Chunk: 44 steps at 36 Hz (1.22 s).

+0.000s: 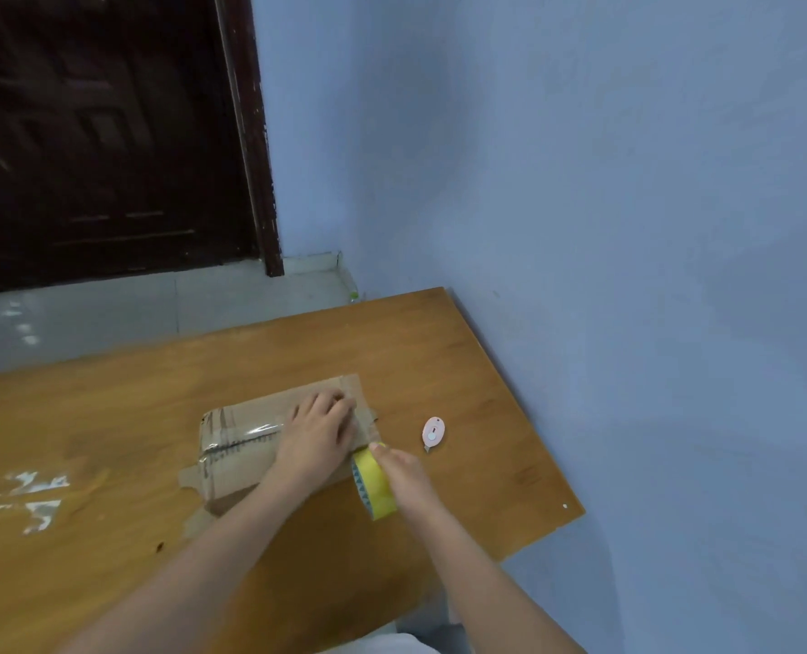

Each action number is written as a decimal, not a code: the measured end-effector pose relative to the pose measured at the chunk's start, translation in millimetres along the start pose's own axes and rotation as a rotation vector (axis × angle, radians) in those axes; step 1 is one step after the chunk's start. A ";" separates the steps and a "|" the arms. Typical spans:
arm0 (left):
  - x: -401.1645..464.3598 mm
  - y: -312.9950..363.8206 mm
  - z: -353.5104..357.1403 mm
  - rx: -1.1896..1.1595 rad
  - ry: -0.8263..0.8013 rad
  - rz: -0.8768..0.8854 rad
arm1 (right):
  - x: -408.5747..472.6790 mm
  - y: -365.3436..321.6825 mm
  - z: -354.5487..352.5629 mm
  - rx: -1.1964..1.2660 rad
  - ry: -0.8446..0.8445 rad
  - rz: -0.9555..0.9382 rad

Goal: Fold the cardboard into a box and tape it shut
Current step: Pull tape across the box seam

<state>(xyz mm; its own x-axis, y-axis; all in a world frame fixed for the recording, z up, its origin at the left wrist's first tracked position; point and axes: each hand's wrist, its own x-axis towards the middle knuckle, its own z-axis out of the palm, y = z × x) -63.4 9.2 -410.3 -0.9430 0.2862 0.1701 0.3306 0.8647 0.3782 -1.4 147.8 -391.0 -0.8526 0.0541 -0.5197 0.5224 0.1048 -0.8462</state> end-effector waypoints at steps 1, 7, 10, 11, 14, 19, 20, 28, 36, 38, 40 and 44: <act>-3.0 -1.0 -0.2 0.006 -0.020 -0.012 | 1.4 1.5 -0.3 0.046 -0.003 0.000; -7.3 -2.5 0.0 0.051 -0.144 -0.001 | -3.2 12.2 -5.9 0.157 0.002 0.011; -10.7 -3.3 2.4 0.082 -0.119 0.021 | -8.2 18.0 -7.7 0.125 -0.057 0.000; -11.6 -3.1 2.3 0.088 -0.110 0.027 | -9.6 20.1 -8.2 0.114 -0.075 -0.008; -12.7 -0.1 -1.8 0.113 -0.106 0.048 | -11.1 24.8 -8.2 0.049 -0.084 -0.052; -14.1 2.7 -4.9 0.163 -0.074 0.069 | -10.4 24.6 -6.3 0.033 -0.052 -0.098; -14.2 3.4 -6.9 0.169 -0.086 0.069 | -10.0 24.7 -5.4 0.037 -0.045 -0.101; -16.1 5.7 -9.6 0.153 -0.118 0.061 | -1.4 38.5 1.2 -0.046 0.016 -0.047; -19.3 4.5 -5.9 0.159 -0.115 0.068 | 11.9 38.7 4.0 -0.210 0.042 0.041; -21.2 5.9 -5.7 0.169 -0.113 0.075 | 13.2 41.3 2.1 -0.219 0.048 0.074; -22.9 7.2 -4.8 0.173 -0.100 0.075 | 14.8 45.2 0.9 -0.253 0.056 0.102; -23.7 6.2 -1.4 0.167 -0.116 0.073 | 20.9 45.4 8.1 -0.354 0.101 0.136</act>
<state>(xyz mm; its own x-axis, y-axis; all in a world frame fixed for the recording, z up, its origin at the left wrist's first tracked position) -38.9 7.3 -410.8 -0.9180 0.3881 0.0816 0.3965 0.8934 0.2111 4.6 145.7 -441.2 -0.7819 0.1864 -0.5949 0.6101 0.4254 -0.6685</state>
